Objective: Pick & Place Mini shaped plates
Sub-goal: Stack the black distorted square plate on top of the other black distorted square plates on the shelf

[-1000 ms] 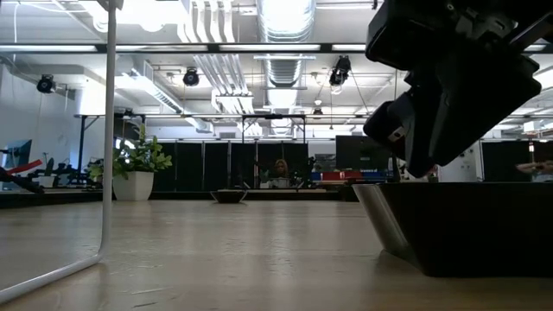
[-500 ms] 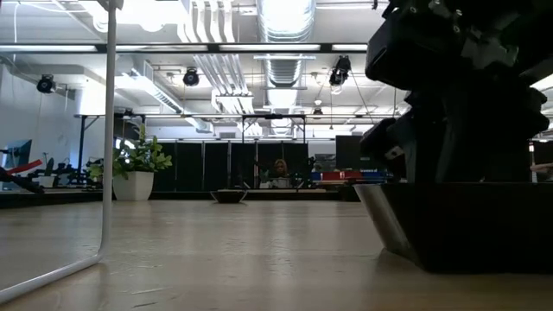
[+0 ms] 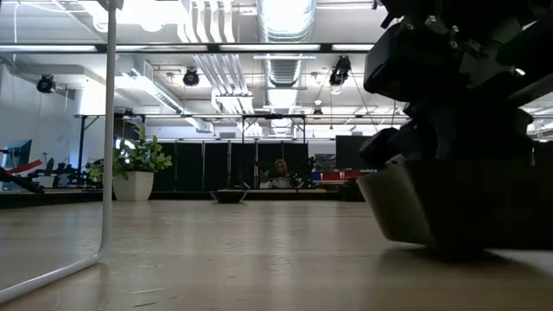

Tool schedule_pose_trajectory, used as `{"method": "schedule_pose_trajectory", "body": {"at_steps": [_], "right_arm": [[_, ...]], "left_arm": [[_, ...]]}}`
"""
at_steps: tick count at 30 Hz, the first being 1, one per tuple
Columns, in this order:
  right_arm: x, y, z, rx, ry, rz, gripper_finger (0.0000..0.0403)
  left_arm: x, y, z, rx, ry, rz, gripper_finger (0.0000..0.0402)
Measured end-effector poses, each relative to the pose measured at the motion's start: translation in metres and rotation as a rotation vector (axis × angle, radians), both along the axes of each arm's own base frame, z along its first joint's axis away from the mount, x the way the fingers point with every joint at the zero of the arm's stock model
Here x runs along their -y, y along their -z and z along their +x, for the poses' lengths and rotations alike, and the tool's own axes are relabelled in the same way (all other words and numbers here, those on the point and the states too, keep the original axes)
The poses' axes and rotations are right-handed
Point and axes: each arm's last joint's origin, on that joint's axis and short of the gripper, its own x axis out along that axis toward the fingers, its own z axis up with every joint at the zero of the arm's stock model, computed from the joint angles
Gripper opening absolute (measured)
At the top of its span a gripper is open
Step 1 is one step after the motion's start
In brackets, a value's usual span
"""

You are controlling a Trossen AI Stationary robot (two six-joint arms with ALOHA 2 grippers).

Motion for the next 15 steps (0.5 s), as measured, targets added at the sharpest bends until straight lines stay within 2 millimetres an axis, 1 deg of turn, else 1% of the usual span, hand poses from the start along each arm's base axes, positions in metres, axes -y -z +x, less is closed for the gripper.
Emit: {"method": "schedule_pose_trajectory", "body": {"at_steps": [4, 6, 11, 15], "right_arm": [[0.0, -0.003, 0.0, 0.008, 0.01, -0.001, 0.0011], [0.001, -0.009, -0.001, 0.03, 0.025, -0.013, 0.0009], [0.006, -0.034, -0.005, 0.113, 0.084, -0.062, 0.0008], [0.013, -0.06, -0.01, 0.215, 0.151, -0.118, 0.0008]], "left_arm": [[0.0, 0.0, 0.0, -0.009, 0.006, 0.014, 0.0068], [0.0, 0.0, 0.0, -0.009, 0.006, 0.014, 0.0068], [0.0, 0.0, 0.0, -0.009, 0.006, 0.014, 0.0068], [0.0, 0.0, 0.0, -0.008, 0.006, 0.014, 0.0068]]}}
